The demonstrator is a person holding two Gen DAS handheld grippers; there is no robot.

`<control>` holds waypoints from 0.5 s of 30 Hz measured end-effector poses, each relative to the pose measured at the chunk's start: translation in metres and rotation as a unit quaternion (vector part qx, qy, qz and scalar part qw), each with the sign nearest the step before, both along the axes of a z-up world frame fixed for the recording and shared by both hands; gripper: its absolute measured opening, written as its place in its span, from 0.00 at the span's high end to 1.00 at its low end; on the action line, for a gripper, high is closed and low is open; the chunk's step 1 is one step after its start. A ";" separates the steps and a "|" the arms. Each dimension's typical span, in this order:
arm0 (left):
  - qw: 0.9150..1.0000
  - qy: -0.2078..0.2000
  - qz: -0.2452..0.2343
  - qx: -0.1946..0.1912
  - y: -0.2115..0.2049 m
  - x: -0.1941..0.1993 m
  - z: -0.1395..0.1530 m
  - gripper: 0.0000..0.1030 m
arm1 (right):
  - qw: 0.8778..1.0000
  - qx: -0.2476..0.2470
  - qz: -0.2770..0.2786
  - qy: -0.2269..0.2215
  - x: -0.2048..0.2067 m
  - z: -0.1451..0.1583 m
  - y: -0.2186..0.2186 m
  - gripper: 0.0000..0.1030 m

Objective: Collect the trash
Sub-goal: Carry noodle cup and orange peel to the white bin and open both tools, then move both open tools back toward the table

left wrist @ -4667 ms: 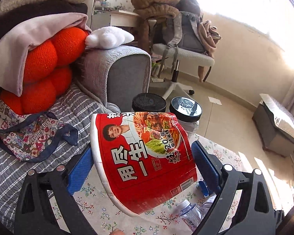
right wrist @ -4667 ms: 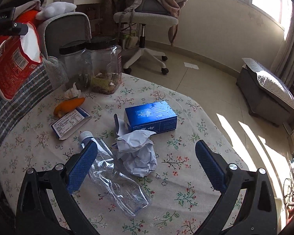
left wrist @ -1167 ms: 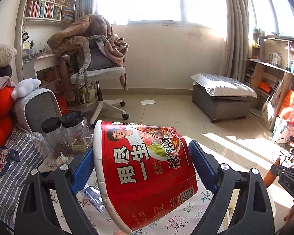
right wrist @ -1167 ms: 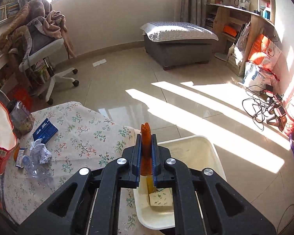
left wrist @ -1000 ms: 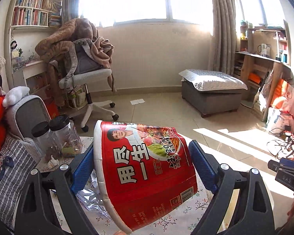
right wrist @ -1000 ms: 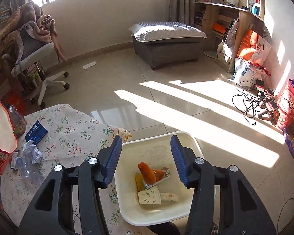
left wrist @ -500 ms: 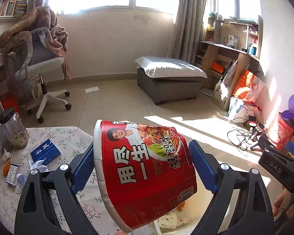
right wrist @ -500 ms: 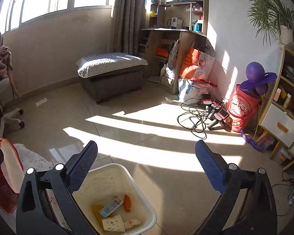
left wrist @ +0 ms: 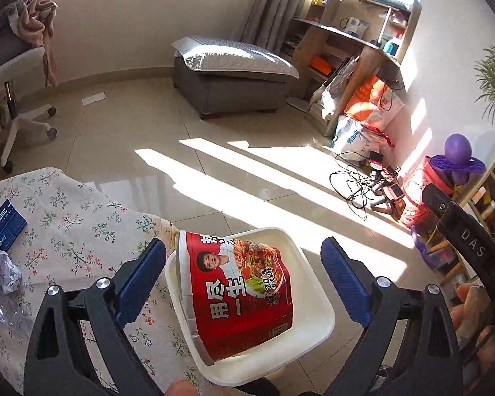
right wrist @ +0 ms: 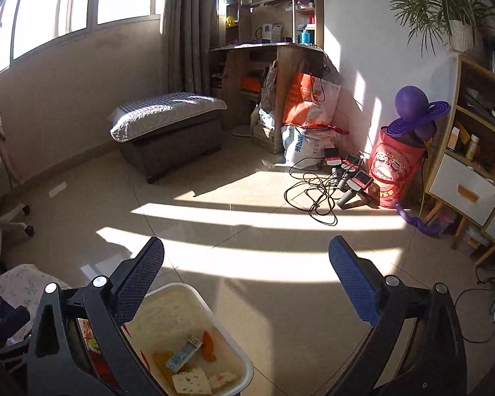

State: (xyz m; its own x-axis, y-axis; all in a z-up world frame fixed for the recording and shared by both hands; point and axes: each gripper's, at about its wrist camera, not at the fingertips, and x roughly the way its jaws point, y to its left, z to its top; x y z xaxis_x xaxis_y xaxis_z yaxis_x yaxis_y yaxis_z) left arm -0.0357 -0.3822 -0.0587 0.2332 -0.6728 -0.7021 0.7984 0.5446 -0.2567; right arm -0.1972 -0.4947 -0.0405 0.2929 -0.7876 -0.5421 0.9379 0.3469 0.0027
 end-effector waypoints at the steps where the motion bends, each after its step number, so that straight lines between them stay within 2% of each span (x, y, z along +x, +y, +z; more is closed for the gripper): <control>1: 1.000 0.018 -0.005 -0.002 0.002 0.001 -0.002 0.10 | 1.000 -0.001 0.000 0.000 0.000 0.000 0.001 0.07; 3: 0.999 0.040 -0.003 -0.002 0.003 0.005 -0.005 0.10 | 1.000 -0.004 0.002 0.001 0.001 0.001 0.003 0.07; 5: 1.000 0.026 0.013 0.003 0.010 0.009 -0.002 0.10 | 1.000 -0.003 0.007 0.002 0.005 0.000 0.006 0.07; 10: 0.995 -0.074 0.072 0.017 0.031 0.014 0.017 0.10 | 0.999 -0.011 0.038 0.013 0.029 0.003 0.026 0.07; 15: 0.980 -0.151 0.126 0.023 0.059 0.022 0.037 0.08 | 0.998 -0.023 0.064 0.013 0.051 0.007 0.048 0.07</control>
